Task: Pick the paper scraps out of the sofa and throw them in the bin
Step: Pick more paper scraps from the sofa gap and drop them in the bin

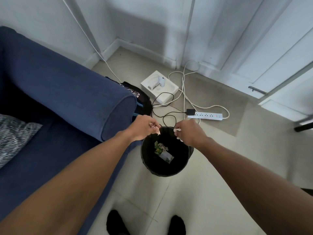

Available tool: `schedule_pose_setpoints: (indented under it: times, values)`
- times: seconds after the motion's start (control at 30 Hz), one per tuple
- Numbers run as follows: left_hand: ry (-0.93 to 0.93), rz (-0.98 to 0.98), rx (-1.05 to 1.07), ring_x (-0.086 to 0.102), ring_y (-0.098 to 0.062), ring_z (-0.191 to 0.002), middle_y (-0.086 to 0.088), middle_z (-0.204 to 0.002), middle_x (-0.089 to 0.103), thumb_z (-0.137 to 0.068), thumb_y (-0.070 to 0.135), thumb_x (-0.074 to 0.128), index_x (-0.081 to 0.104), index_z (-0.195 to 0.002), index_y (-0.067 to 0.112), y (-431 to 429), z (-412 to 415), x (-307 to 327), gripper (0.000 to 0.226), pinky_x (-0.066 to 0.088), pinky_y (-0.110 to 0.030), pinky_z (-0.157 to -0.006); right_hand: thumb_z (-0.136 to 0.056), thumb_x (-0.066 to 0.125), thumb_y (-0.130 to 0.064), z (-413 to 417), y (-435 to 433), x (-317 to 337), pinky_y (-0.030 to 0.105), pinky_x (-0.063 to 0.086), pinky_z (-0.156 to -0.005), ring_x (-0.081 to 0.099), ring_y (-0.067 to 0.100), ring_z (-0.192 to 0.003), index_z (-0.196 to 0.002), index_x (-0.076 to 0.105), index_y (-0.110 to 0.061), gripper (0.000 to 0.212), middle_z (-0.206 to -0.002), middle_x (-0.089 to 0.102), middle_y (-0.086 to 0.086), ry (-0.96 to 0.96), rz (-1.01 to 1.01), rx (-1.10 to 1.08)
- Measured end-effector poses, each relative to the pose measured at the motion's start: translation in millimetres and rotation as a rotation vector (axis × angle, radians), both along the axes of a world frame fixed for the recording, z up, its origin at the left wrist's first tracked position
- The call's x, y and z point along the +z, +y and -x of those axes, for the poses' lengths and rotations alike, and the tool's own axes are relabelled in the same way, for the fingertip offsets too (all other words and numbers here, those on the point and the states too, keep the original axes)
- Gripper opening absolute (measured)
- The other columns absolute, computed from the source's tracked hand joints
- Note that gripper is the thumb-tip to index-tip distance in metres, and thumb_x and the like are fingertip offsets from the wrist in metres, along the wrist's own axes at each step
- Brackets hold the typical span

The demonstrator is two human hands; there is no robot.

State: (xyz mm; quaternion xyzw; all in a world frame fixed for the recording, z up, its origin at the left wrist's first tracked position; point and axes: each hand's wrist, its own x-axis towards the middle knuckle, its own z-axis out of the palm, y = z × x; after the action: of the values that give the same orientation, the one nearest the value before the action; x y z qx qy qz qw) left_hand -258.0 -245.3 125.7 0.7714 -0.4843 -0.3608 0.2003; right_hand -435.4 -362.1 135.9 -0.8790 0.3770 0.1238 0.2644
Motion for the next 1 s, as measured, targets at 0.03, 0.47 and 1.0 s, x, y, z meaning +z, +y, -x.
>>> schedule_pose_setpoints:
  times: [0.03, 0.47, 1.0]
  values:
    - [0.012, -0.004, 0.007, 0.061, 0.001, -0.076, 0.003, -0.089, 0.07, -0.09, 0.019, 0.072, 0.077, -0.099, 0.016, 0.8, -0.3, -1.9, 0.012, 0.042, -0.003, -0.063, -0.092, 0.064, -0.024, -0.7, 0.4, -2.0, 0.033, 0.055, -0.072, 0.068, 0.03, -0.082, -0.107, 0.073, -0.019, 0.018, -0.101, 0.067, 0.012, 0.009, -0.007, 0.0]
    - [0.096, -0.051, 0.071, 0.063, -0.01, -0.095, -0.002, -0.102, 0.07, -0.089, 0.022, 0.072, 0.077, -0.1, 0.018, 9.5, -0.8, -24.1, 0.012, 0.045, -0.013, -0.073, -0.09, 0.067, -0.043, -5.6, -0.6, -7.9, 0.031, 0.039, -0.075, 0.059, 0.035, -0.109, -0.131, 0.058, -0.023, 0.047, -0.122, 0.057, 0.013, 0.119, -0.068, -0.016]
    - [-0.066, -0.214, -0.089, -0.002, -0.024, -0.154, 0.002, -0.167, 0.012, -0.076, 0.054, 0.077, 0.018, -0.156, 0.037, 11.6, 9.2, -12.9, 0.101, 0.012, -0.048, -0.12, -0.091, 0.056, -0.057, -2.5, -0.3, 12.3, 0.038, 0.043, -0.08, 0.055, 0.03, -0.119, -0.136, 0.051, -0.023, 0.057, -0.134, 0.057, 0.008, 0.108, 0.0, 0.022]
